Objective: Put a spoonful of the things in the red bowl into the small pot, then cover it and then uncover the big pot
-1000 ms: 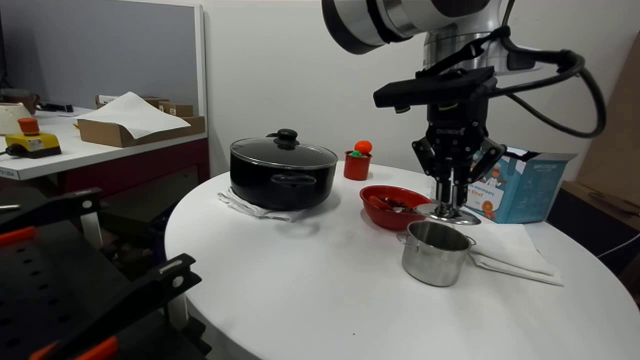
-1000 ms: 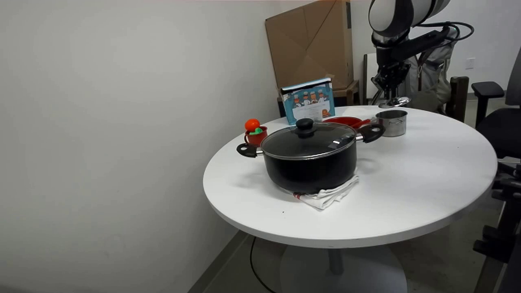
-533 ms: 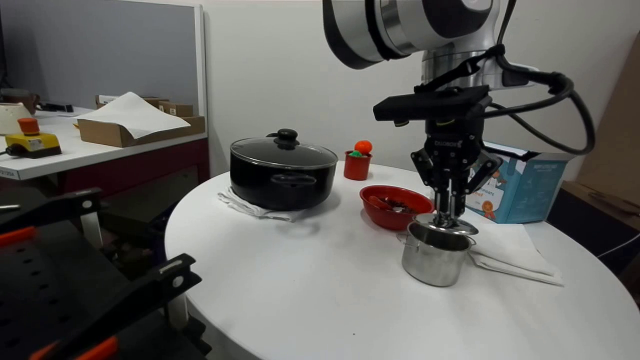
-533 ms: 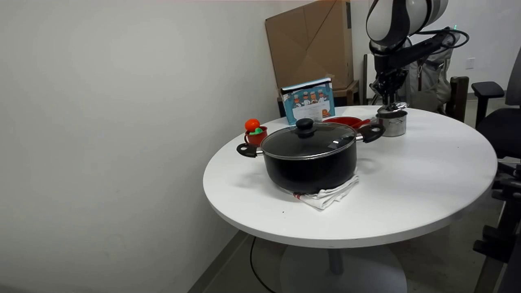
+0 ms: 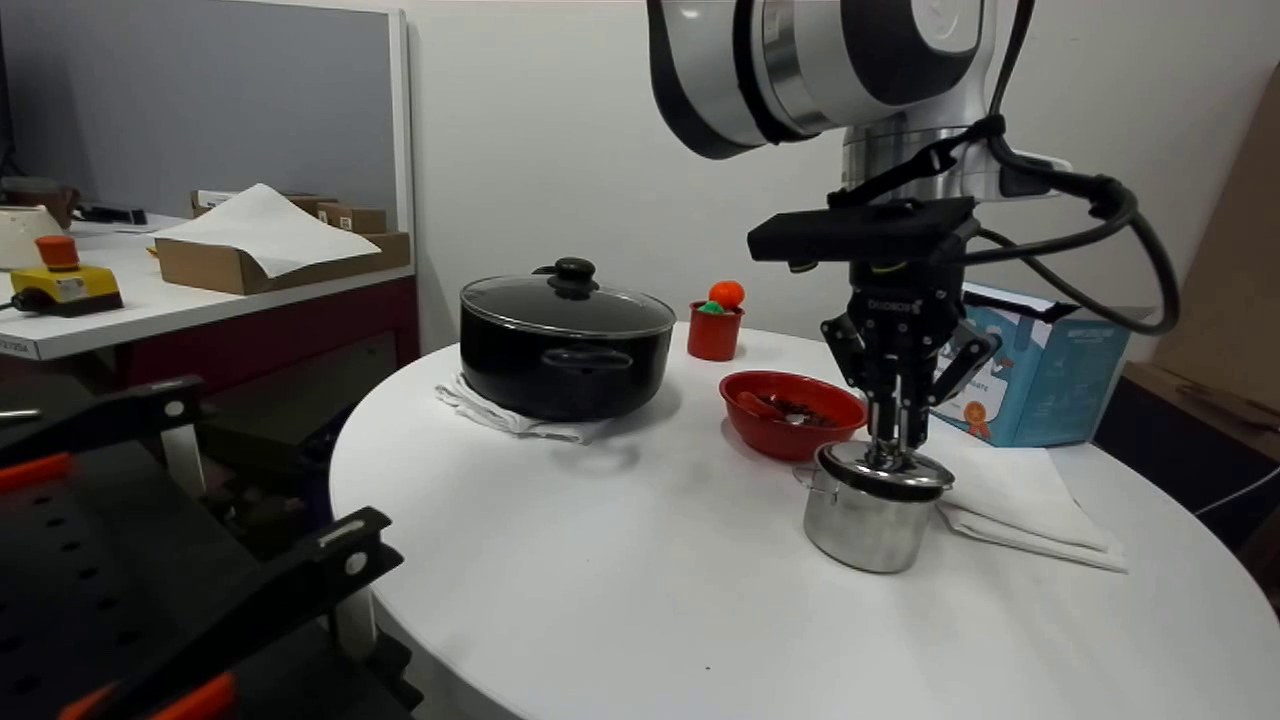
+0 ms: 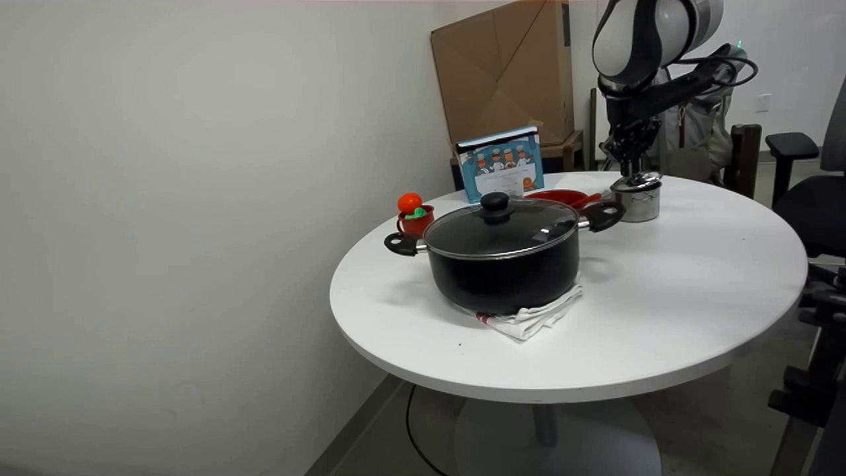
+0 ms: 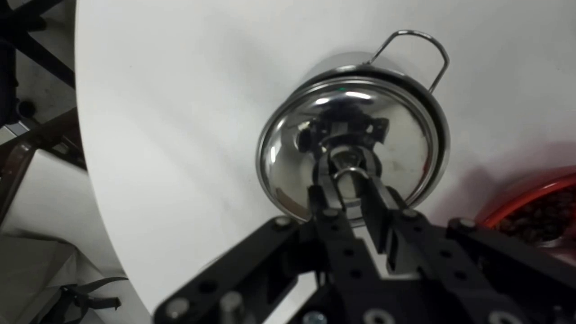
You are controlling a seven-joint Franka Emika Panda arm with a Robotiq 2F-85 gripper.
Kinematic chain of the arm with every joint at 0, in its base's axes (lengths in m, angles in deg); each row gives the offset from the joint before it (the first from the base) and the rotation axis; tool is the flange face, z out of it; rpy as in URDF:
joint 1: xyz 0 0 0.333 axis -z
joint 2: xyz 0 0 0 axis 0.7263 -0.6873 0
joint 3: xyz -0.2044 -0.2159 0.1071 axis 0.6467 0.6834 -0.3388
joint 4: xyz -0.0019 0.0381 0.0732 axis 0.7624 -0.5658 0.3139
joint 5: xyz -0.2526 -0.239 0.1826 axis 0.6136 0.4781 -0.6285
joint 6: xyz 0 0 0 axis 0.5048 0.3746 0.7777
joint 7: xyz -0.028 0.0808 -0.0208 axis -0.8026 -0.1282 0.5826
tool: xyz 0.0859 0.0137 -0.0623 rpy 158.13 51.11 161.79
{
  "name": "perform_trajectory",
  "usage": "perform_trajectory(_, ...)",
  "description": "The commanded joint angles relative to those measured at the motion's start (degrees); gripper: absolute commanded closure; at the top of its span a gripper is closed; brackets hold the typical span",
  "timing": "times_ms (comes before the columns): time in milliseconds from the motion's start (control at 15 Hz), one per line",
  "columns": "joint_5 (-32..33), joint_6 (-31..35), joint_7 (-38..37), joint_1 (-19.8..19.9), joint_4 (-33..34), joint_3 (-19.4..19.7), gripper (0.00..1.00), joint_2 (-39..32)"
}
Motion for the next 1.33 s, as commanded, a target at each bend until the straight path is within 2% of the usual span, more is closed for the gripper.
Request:
perform_trajectory(0,-1.29,1.57,-0.34,-0.17,0.89,-0.29,0.90,-1.43)
perform_trajectory(533,-2.92,2.09,0.81,1.29,-0.35,-2.00,0.90,-1.16)
perform_trajectory(867,-6.07,5.75,3.77,4.93,-1.96,-5.43,0.90,-0.22)
perform_trajectory(1267,-9.53,12.75,9.65,11.68,-5.11,-12.13,0.90,0.59)
